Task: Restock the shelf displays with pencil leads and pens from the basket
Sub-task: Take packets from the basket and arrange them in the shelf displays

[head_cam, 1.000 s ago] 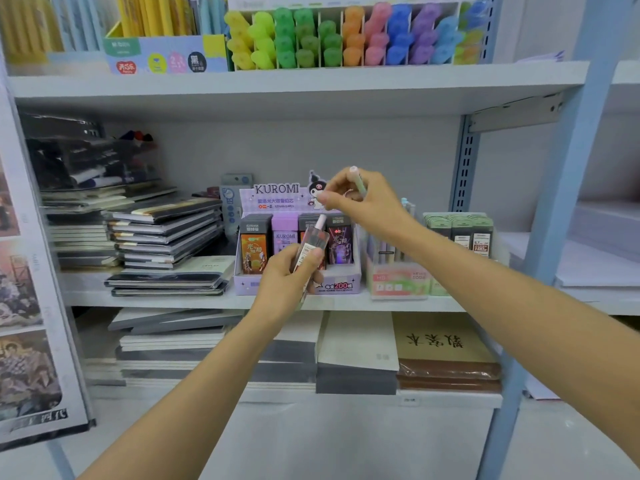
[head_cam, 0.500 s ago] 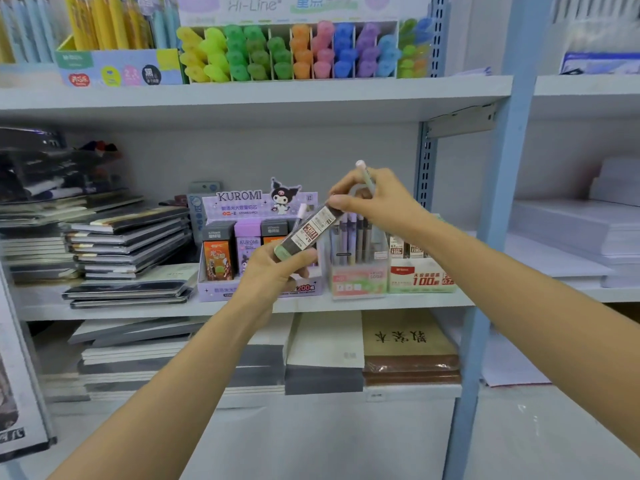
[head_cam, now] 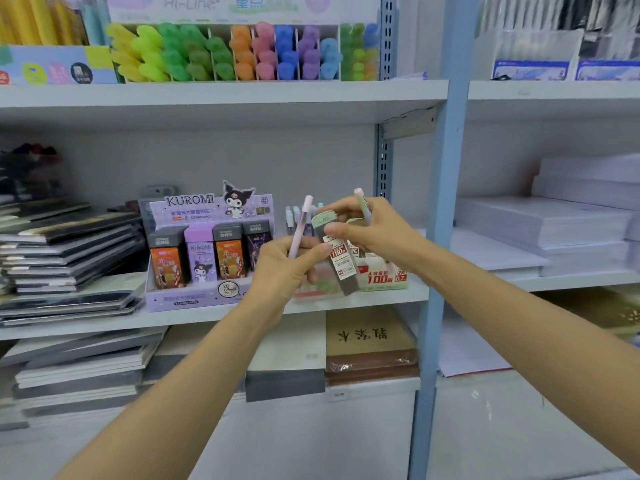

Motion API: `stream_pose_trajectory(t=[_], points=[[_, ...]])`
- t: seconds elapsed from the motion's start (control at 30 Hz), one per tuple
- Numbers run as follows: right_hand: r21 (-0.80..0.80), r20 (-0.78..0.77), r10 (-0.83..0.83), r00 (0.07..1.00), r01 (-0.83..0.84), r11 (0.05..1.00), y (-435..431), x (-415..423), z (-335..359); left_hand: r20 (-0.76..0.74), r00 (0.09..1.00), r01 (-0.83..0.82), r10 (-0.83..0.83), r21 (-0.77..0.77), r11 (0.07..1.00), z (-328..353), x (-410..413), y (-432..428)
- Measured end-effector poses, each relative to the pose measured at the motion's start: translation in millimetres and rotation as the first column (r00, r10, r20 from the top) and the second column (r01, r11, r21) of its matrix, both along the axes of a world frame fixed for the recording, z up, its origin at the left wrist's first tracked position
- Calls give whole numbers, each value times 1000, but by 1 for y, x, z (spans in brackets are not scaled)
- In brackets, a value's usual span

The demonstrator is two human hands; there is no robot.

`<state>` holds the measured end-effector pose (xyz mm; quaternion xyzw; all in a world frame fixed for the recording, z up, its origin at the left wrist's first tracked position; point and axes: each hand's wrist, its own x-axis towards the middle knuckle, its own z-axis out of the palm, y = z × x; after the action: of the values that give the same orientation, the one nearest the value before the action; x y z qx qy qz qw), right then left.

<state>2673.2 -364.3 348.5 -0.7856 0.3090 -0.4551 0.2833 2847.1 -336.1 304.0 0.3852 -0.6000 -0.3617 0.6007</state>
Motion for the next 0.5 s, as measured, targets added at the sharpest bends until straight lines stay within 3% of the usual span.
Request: stream_pose_trajectory(t=[0.1, 0.3, 0.4, 0.5], points=[[-19, -31, -87, 996, 86, 996, -2, -15, 4, 47, 999, -9, 10, -20, 1000, 0, -10, -3], [-9, 147, -387, 910, 393, 920, -19, -67, 16, 181, 980, -74, 82, -51, 996, -17, -12, -19], [-26, 104, -445, 889, 450, 893, -27, -70, 9, 195, 972, -118, 130, -69, 991, -24, -12, -28], [-80, 155, -456, 877, 471, 879, -31, -65, 9, 201, 967, -139, 155, -92, 986, -27, -10, -31]])
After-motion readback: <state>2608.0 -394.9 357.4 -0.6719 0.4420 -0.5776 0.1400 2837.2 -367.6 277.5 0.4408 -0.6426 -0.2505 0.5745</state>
